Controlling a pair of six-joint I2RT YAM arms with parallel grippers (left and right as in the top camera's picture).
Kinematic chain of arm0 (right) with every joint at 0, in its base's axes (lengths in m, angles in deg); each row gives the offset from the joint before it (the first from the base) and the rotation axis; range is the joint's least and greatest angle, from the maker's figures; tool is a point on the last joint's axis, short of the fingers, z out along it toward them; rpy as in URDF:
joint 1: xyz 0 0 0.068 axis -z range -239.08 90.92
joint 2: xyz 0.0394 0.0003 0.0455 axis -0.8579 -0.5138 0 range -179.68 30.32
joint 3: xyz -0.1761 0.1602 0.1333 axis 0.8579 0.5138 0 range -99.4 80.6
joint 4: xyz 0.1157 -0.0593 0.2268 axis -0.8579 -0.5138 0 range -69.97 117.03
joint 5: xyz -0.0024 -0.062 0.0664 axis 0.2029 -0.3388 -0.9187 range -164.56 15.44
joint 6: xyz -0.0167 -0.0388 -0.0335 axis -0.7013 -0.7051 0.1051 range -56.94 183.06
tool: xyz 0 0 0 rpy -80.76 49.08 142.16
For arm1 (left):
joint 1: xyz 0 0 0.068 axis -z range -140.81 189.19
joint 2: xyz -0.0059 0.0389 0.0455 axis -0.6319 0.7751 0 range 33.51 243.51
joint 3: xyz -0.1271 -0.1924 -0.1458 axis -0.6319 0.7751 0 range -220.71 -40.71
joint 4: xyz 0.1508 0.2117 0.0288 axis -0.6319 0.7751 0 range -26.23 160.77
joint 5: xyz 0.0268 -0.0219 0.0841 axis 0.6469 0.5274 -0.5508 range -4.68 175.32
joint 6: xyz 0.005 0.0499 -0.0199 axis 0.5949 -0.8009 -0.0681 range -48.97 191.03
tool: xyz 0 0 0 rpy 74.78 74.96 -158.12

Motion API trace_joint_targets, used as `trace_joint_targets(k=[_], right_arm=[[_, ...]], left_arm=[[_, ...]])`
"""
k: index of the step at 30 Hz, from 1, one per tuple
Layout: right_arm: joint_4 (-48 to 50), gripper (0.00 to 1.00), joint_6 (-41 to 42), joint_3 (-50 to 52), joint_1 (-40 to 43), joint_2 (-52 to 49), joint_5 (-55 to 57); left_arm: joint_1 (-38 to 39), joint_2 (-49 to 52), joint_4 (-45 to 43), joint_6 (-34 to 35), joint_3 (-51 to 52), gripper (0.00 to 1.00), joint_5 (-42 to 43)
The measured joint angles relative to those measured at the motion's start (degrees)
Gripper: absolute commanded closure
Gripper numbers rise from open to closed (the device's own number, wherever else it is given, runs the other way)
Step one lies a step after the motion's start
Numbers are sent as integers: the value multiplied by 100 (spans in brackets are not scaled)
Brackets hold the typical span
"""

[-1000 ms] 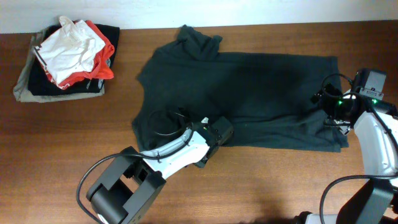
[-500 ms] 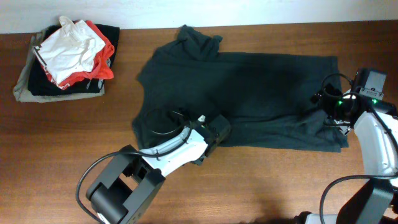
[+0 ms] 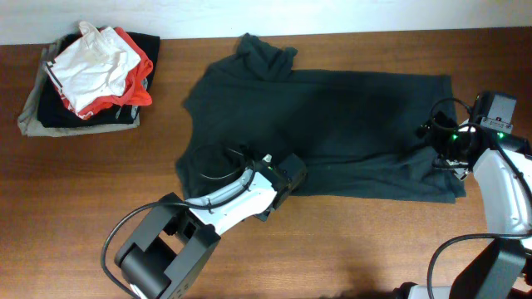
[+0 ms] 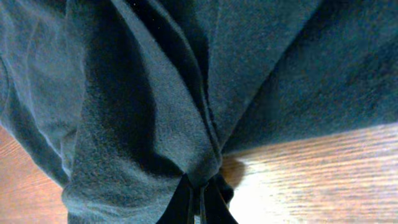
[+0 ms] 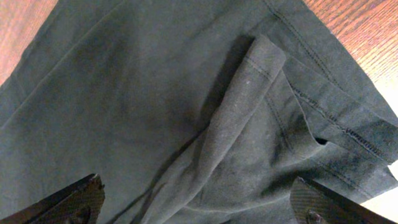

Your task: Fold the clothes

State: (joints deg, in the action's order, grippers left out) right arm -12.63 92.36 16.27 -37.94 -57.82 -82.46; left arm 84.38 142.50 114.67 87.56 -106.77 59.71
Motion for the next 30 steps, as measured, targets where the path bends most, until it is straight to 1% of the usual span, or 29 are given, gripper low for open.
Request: trace_joint_targets(k=[8, 12, 23, 24, 26, 30], right_arm=[[0, 1, 4, 0, 0, 0, 13], [0, 1, 4, 0, 0, 0, 13], [0, 1, 4, 0, 0, 0, 13], [0, 1, 2, 0, 0, 0, 13], [0, 1, 2, 0, 0, 0, 13], [0, 1, 4, 0, 0, 0, 13]], left_arm=[[0, -179, 107, 0, -221, 99, -35], [-7, -264, 57, -4, -236, 94, -133], [-129, -267, 57, 20, -240, 92, -168], [-129, -267, 59, 20, -240, 89, -168], [-129, -267, 57, 20, -240, 87, -170], [-129, -267, 11, 22, -240, 87, -214]])
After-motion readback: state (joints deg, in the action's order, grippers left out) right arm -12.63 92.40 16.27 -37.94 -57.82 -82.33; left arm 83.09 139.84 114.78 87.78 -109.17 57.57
